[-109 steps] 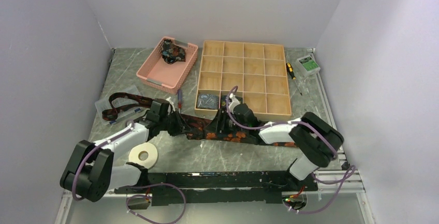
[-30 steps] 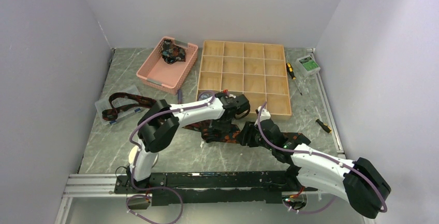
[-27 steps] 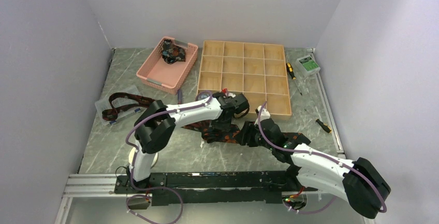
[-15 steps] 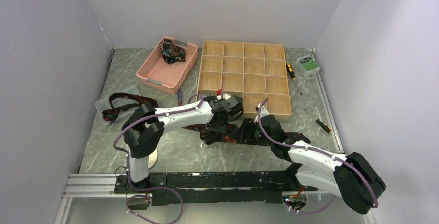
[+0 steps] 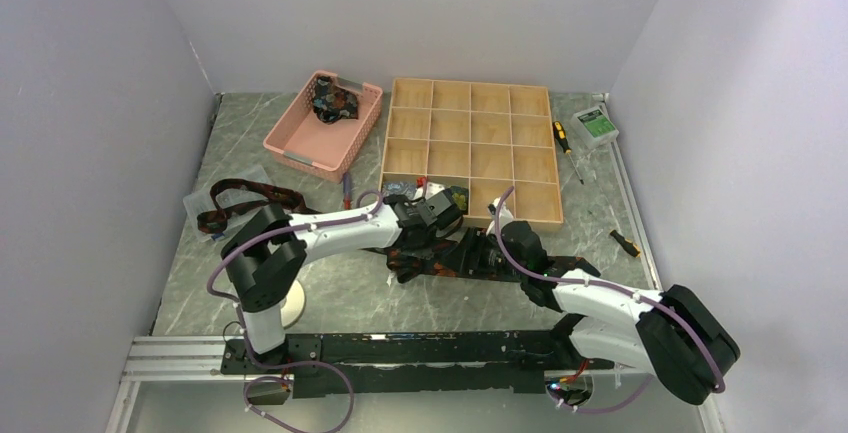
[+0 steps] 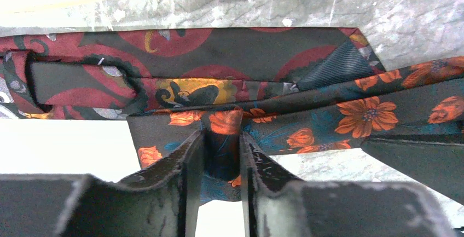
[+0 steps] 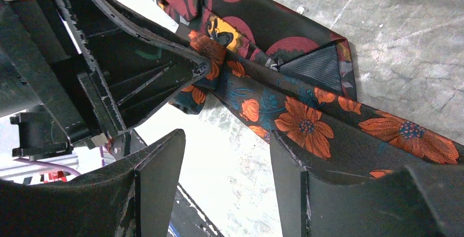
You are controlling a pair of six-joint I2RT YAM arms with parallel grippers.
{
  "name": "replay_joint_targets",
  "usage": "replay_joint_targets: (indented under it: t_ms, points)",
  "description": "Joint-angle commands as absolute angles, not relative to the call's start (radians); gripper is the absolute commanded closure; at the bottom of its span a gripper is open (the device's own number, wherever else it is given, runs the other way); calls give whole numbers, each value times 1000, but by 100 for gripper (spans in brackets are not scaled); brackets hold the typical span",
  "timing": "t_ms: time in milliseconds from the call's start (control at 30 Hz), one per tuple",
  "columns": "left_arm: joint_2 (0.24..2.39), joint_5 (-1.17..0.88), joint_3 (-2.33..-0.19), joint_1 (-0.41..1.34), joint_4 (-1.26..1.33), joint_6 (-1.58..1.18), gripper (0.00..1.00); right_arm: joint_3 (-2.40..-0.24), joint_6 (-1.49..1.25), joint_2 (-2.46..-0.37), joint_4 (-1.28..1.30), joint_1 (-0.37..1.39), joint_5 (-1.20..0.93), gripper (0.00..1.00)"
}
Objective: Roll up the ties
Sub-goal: Roll the tie at the center of the board.
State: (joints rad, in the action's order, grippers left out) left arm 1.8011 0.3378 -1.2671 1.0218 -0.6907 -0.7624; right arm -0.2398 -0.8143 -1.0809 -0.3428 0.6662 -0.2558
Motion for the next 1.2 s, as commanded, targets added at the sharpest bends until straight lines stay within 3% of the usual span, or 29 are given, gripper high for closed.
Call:
replay_joint_targets:
  t_ms: [0, 233, 500, 867, 1167]
  points:
    - [1737, 349, -1254, 1028, -644, -749, 62, -238, -798, -1091, -394, 663, -262, 38]
    - [1635, 376, -1206, 1028, -659, -773, 50, -271, -817, -1126, -394, 661, -282, 37]
    - [1497, 410, -1149, 1029, -697, -796, 46, -326, -844, -1175, -388, 656, -327, 34]
    - [1046, 92, -679, 1028, -298, -746, 58, -520, -886, -1359, -343, 629, -408, 27]
    - [1072, -49, -556, 1028, -119, -775, 69, -654, -858, -1497, -235, 631, -405, 27]
